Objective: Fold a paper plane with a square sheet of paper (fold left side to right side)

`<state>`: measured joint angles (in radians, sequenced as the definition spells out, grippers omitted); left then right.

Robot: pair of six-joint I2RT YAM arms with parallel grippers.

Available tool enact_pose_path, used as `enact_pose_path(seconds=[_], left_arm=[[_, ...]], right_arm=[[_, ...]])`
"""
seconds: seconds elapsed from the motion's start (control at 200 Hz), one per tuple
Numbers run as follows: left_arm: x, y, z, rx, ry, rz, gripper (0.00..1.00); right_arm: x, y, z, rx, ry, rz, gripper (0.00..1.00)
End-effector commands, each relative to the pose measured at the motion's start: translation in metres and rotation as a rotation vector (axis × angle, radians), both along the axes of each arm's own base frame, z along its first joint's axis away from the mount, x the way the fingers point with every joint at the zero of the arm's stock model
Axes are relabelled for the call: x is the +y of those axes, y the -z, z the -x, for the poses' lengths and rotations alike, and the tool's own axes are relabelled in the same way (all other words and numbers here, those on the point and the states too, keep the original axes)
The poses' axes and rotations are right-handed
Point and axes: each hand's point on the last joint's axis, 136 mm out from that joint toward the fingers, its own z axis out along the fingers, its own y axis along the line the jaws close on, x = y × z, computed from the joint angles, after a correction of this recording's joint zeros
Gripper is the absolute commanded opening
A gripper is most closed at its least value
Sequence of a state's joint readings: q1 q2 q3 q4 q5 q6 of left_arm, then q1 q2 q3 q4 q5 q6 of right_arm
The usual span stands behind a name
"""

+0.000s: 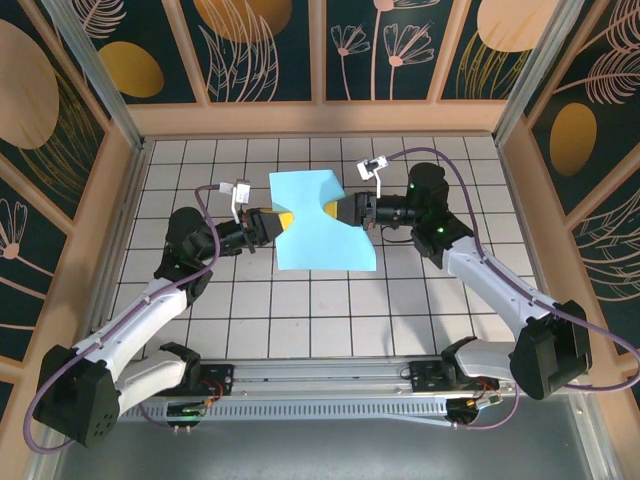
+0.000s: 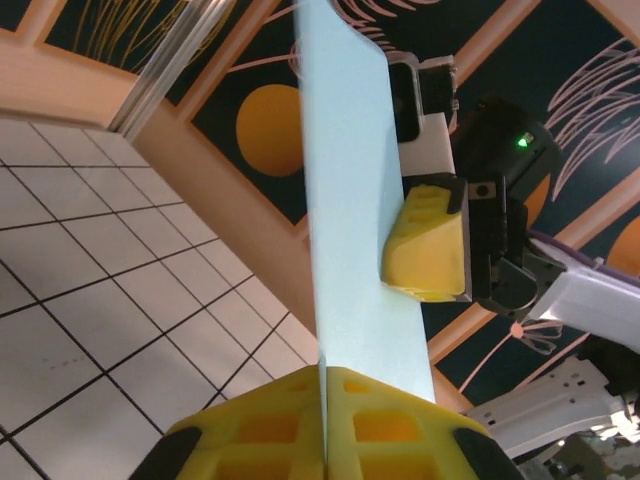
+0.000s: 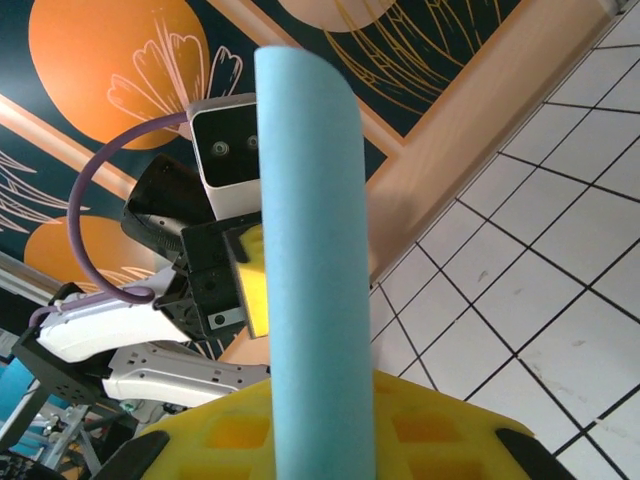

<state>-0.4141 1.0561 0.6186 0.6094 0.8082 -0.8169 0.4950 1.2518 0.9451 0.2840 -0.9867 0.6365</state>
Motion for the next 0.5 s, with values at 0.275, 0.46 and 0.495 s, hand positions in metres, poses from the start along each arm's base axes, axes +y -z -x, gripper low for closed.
enact_pose_path(seconds=[0.275,0.46,0.495], left_arm=[[-0.003,0.051,-0.033,0.216,-0.084,-0.127,0.00],[-0.001,0.108,-0.044,0.350,-0.116,-0.260,0.00],[-0.001,0.119,-0.045,0.373,-0.119,-0.282,0.00]], right_arm=[[-0.042,0.047,-0.032,0.066,0.206,0.155,0.44],[-0.068,0.098,-0.052,0.186,0.330,0.246,0.56],[-0.072,0.107,-0.054,0.211,0.344,0.256,0.57]])
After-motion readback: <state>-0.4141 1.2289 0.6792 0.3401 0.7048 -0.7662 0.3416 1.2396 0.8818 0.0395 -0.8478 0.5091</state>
